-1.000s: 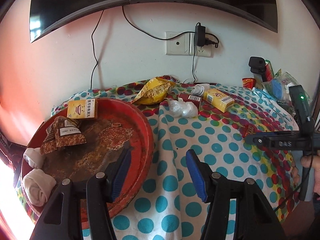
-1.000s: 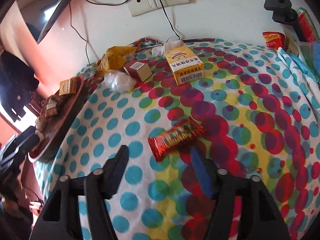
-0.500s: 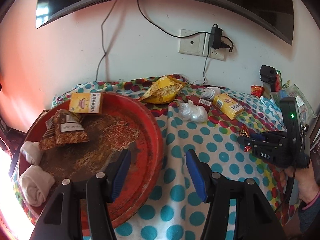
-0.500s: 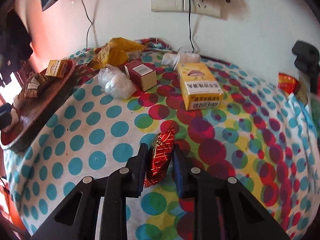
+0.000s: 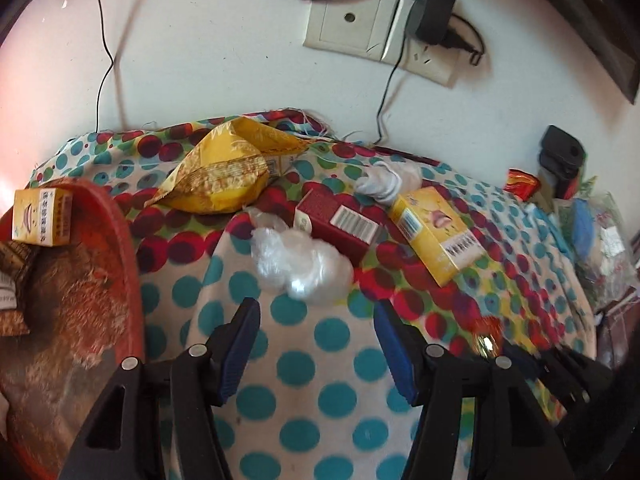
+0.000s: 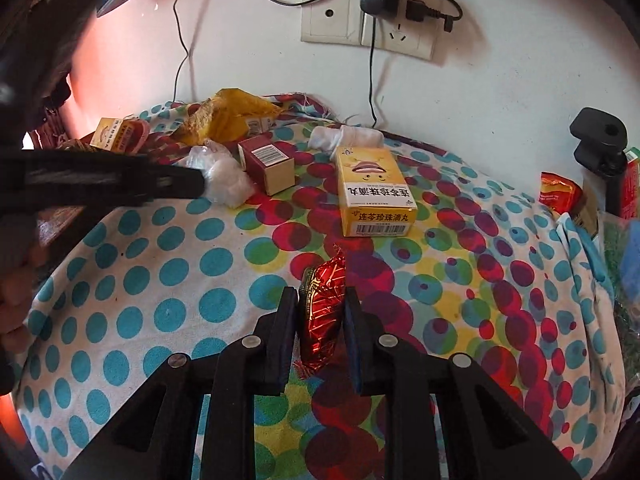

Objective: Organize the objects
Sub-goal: 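Grasp the clear plastic bag with the left tool while the right tool holds the candy bar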

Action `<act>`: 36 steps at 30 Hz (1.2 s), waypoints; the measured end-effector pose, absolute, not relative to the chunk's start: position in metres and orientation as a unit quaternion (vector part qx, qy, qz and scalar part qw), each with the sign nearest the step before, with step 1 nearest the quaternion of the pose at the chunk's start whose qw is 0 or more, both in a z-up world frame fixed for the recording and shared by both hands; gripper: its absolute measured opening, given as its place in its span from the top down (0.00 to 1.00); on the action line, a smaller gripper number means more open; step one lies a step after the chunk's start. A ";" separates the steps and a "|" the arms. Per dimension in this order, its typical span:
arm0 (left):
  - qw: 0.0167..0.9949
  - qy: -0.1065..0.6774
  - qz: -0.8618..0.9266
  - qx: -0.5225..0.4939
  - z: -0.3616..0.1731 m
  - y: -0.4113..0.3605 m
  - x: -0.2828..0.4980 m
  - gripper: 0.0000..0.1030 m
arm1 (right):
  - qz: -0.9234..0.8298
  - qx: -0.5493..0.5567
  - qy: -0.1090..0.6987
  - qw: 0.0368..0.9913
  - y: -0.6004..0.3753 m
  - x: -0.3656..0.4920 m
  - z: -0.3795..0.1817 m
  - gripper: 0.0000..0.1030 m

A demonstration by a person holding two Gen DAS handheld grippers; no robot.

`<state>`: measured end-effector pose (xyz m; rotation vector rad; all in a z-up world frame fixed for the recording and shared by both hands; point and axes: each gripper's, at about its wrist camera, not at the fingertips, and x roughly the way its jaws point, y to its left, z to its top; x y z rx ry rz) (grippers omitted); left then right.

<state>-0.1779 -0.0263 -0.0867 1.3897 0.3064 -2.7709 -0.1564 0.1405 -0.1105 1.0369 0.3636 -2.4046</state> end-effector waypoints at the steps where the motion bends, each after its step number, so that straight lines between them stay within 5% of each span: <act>1: 0.020 0.096 -0.890 0.446 -0.090 -0.025 -0.184 0.41 | -0.882 0.379 0.135 0.246 0.140 -0.156 -0.110 0.80; 11: 0.047 0.038 -0.894 0.444 -0.122 -0.017 -0.226 0.40 | -0.871 0.403 0.122 0.254 0.142 -0.164 -0.114 0.80; 14: 0.031 0.059 -0.900 0.430 -0.122 -0.023 -0.221 0.63 | -0.868 0.408 0.123 0.256 0.140 -0.164 -0.116 0.80; 36: -0.006 0.009 -0.920 0.393 -0.078 -0.012 -0.145 0.64 | -0.874 0.383 0.156 0.255 0.134 -0.153 -0.110 0.81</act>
